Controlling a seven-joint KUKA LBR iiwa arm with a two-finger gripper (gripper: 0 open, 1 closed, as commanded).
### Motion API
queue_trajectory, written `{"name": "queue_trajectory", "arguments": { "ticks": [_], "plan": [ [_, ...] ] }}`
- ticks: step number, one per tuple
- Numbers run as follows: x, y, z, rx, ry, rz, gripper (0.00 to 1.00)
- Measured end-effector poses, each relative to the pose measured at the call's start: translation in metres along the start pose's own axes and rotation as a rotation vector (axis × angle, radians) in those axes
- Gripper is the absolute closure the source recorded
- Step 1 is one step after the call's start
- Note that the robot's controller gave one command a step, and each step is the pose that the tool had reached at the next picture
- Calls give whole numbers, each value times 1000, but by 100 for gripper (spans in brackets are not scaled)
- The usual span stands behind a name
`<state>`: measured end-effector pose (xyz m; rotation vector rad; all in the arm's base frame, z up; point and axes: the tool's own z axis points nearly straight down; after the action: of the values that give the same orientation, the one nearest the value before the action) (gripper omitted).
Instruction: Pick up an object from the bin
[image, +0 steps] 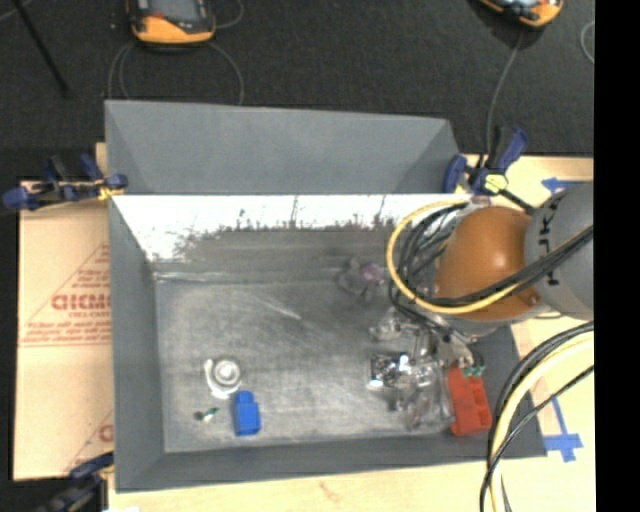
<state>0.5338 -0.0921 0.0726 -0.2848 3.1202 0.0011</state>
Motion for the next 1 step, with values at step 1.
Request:
{"name": "queue_trajectory", "arguments": {
  "ticks": [1],
  "plan": [
    [-3,1,-4,3,-10,1,100]
  ]
}}
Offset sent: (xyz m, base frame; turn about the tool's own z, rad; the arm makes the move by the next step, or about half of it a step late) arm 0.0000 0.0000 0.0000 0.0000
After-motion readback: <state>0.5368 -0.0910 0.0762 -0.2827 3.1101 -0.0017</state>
